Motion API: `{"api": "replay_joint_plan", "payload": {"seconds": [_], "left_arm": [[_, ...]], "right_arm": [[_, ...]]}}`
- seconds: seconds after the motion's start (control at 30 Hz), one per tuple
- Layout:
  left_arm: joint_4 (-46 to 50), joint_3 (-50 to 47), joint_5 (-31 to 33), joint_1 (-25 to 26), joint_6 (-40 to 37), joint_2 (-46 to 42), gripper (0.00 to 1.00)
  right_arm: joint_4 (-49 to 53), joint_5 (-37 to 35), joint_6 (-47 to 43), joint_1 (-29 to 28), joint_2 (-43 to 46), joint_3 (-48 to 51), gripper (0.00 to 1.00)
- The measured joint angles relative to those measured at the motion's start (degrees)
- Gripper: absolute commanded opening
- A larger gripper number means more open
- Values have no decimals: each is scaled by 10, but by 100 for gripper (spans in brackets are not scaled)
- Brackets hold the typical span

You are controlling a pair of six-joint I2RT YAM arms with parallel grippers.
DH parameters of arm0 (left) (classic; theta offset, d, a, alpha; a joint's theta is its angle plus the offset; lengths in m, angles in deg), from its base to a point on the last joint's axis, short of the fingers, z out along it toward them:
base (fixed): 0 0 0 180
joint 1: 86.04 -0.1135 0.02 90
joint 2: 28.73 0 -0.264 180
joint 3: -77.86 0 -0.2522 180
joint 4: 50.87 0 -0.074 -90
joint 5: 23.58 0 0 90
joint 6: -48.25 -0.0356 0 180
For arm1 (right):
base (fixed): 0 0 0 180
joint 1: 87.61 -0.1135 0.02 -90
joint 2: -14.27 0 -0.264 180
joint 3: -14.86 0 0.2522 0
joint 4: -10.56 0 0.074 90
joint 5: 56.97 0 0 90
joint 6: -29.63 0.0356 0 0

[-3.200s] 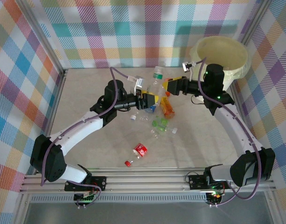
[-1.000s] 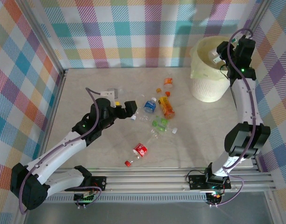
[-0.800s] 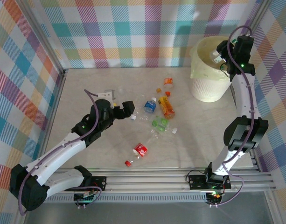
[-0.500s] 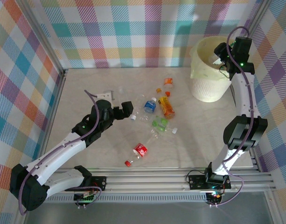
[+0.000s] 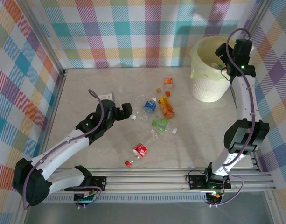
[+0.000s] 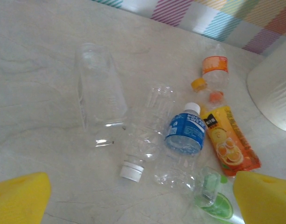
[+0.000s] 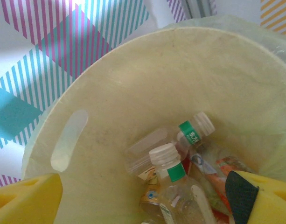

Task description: Put the plastic bottles in the bin

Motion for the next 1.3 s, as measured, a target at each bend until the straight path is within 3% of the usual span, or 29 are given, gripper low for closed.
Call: {"api": "replay_joint_plan", "payload": {"seconds": [0.13,0.43,0.67,0.93,1.3], "left_arm": [[21,10,24,0,18,16,100],[65,47,56,-12,69,78,100],[85,84,43,-35,99,154,100],[134,195,36,-53,102,274,100],[236,387,30,-66,48,443,100]], "right_arm": [[-14,8,-21,0,26,22,100],[-72,128,-84,-8,111,124,100],[-111,226,-124,-69,204,242,100],[-134,312,-124,-137,306,357,100],[-143,349,-63,-151,363,528,100]]}}
